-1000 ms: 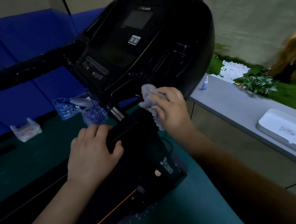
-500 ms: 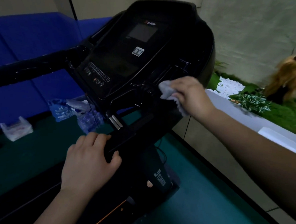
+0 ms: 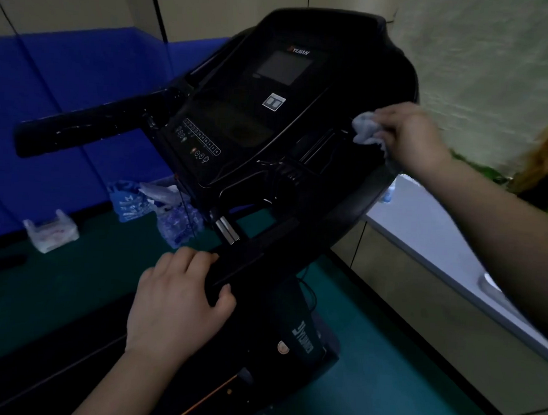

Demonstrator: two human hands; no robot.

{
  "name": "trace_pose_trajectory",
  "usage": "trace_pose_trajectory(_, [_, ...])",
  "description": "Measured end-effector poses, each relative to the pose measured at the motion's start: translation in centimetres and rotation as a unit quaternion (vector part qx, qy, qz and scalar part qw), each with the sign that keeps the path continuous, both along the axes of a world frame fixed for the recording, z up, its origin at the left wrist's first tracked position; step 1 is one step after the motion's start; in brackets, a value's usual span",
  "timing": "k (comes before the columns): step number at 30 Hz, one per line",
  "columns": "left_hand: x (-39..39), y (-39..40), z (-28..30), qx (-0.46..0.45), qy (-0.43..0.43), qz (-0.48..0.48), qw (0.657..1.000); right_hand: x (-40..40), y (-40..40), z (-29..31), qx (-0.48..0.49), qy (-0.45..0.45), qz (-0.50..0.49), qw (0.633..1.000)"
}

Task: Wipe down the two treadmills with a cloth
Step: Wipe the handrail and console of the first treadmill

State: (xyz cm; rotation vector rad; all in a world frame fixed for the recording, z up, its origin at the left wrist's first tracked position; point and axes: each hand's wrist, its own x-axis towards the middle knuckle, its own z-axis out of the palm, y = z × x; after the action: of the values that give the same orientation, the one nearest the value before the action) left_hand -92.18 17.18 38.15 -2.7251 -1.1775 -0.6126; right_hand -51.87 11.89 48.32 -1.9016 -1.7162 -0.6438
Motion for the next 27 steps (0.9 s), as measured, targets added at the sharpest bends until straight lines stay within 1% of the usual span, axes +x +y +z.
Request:
trace_pose_trajectory(2, [0.0,0.0,0.1,0.0,0.004,0.003,1.0,2.7,0.9,1.8,0.001,0.018,-0.061,0.998])
trace_pose_trajectory(4, [0.0,0.0,0.1,-0.003,0.005,0.004,1.0,4.8,1.5,2.7,-0.002,0.079,-0.12,0.99])
trace_pose_trajectory(7, [0.0,0.0,0.0,-0.005,0.006,0.006,1.0,4.8,2.1,1.8,0.007,0.143,-0.131,0.981])
trace_pose_trajectory(8, [0.1,0.0,0.0,-0.006,0.008,0.007,1.0,3.6,1.9,1.2,0.003,0.142,-0.129,0.982])
trace_pose_trajectory(10, [0.1,0.0,0.0,-0.008,0.011,0.008,1.0,0.3,1.1,-0.6,-0.007,0.092,-0.13,0.987])
trace_pose_trajectory(11, [0.1,0.0,0.1,-0.009,0.011,0.009,1.0,-1.6,0.5,-1.7,-0.006,0.068,-0.099,0.993])
trace_pose_trajectory(12, [0.1,0.0,0.1,-0.01,0.01,0.009,1.0,-3.2,-0.2,-2.8,-0.001,0.057,-0.044,0.997])
trace_pose_trajectory(13, [0.1,0.0,0.1,-0.011,0.009,0.009,1.0,-3.7,-0.5,-3.8,-0.004,0.05,0.006,0.999])
trace_pose_trajectory(14, [0.1,0.0,0.2,-0.011,0.008,0.009,1.0,-3.5,-0.6,-4.1,-0.009,0.04,0.03,0.999])
trace_pose_trajectory(17, [0.2,0.0,0.2,-0.011,0.005,0.005,1.0,0.5,0.8,-2.4,-0.035,0.029,-0.002,0.999])
trace_pose_trajectory(20, [0.2,0.0,0.1,-0.007,0.002,0.001,1.0,4.5,2.2,0.6,-0.015,0.017,-0.076,0.997])
trace_pose_trajectory(22, [0.1,0.0,0.0,-0.004,0.002,0.001,1.0,5.7,2.9,2.2,-0.01,0.065,-0.141,0.988])
trace_pose_trajectory(23, [0.1,0.0,0.0,-0.004,0.002,0.001,1.0,5.9,3.1,2.7,-0.021,0.084,-0.158,0.984])
trace_pose_trajectory(25, [0.0,0.1,0.0,-0.003,0.0,-0.001,1.0,3.9,2.8,3.1,-0.069,0.077,-0.135,0.985])
trace_pose_trajectory(27, [0.0,0.1,-0.1,-0.003,-0.004,-0.003,1.0,1.1,2.0,1.8,-0.095,0.071,-0.08,0.99])
